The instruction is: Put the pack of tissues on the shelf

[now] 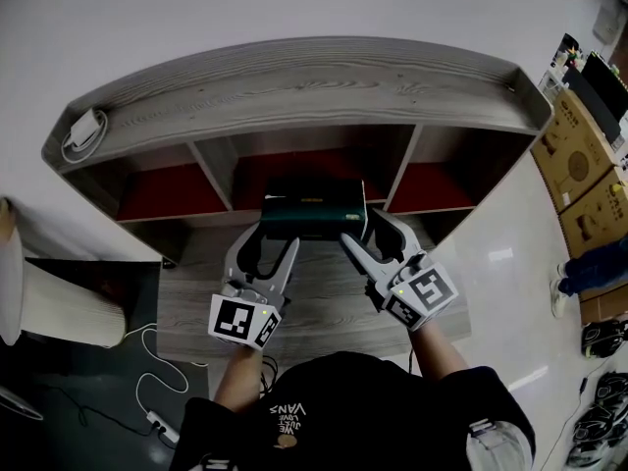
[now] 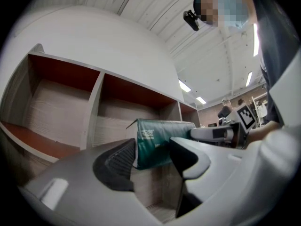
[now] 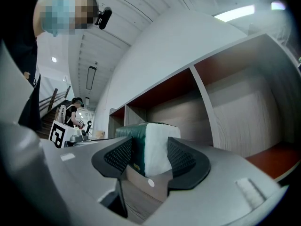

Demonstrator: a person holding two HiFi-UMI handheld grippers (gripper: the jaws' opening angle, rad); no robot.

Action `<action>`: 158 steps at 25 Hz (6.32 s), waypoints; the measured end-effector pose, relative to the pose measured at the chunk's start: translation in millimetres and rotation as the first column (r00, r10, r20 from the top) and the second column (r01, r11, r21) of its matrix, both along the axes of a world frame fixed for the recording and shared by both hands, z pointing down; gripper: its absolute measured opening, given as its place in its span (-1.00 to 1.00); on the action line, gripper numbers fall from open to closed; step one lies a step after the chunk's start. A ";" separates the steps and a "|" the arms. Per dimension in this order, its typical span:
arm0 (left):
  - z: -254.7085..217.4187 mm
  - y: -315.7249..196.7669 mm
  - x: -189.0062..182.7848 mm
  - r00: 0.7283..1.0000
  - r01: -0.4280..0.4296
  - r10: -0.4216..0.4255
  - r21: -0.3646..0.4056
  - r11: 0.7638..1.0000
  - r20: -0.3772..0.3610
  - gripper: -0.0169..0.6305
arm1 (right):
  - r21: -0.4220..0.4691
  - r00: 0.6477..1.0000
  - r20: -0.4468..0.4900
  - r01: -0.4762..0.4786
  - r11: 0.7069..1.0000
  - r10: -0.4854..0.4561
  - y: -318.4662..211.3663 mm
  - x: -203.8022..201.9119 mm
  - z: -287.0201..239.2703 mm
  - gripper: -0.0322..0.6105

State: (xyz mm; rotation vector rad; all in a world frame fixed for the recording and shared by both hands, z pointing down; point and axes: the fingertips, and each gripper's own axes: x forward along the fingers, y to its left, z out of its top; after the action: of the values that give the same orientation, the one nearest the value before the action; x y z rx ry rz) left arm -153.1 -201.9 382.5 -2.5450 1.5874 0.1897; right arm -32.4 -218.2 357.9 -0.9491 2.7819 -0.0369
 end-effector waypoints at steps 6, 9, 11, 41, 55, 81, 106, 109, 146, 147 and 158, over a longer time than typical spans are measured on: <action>3.2 -10.5 -3.6 1.000 0.009 -0.009 -0.013 1.000 -0.004 -0.13 | -0.008 0.999 -0.026 -0.018 1.000 0.018 -15.2 -0.5 4.6 -0.17; 2.9 -15.5 -4.3 1.000 0.012 -0.013 -0.016 1.000 -0.004 -0.16 | -0.002 0.999 -0.020 -0.025 1.000 0.025 -20.3 -1.7 1.2 -0.18; 3.9 -19.1 -4.9 1.000 0.021 -0.021 -0.019 1.000 -0.005 -0.16 | -0.004 0.998 -0.052 -0.041 0.999 0.041 -24.5 -1.9 5.1 -0.18; 11.9 -53.4 -15.9 0.998 0.063 -0.064 -0.017 0.998 -0.028 -0.19 | -0.021 0.985 -0.023 -0.172 0.985 0.171 -55.2 -4.2 15.7 -0.18; 11.3 -30.5 -24.5 0.990 0.138 -0.139 -0.032 0.990 -0.021 -0.19 | -0.049 0.982 -0.037 -0.184 0.982 0.183 -30.7 0.7 24.7 -0.18; 4.2 -48.5 -6.7 0.998 0.056 -0.056 -0.019 0.998 -0.007 -0.79 | -0.054 0.982 -0.081 -0.173 0.983 0.168 -43.9 -13.4 24.8 -0.89; 8.1 -85.1 -11.0 0.998 0.045 -0.051 -0.152 0.987 -0.037 -0.79 | -0.091 0.962 -0.182 -0.225 0.970 0.206 -85.0 -22.6 23.4 -0.89; 8.5 -87.0 -12.6 0.996 0.056 -0.066 -0.174 0.983 -0.052 -0.79 | -0.093 0.962 -0.184 -0.222 0.971 0.202 -84.7 -23.7 23.9 -0.89; 16.7 -48.9 0.4 0.995 0.090 -0.094 -0.194 0.977 -0.011 -0.79 | -0.100 0.978 -0.125 -0.182 0.978 0.170 -46.1 -11.9 30.7 -0.89; 18.0 -45.6 1.6 0.995 0.094 -0.097 -0.196 0.976 -0.006 -0.79 | -0.108 0.978 -0.128 -0.177 0.978 0.163 -42.7 -11.4 33.0 -0.89; 31.6 -19.7 20.3 0.995 0.097 -0.097 -0.189 0.977 0.007 -0.79 | -0.116 0.981 -0.131 -0.155 0.981 0.140 -19.8 2.5 49.2 -0.89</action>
State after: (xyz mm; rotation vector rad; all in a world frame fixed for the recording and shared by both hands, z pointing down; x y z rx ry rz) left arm -132.8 -221.6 414.2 -2.5949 1.8062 0.0315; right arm -30.0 -238.0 407.0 -1.2261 2.8390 -0.1373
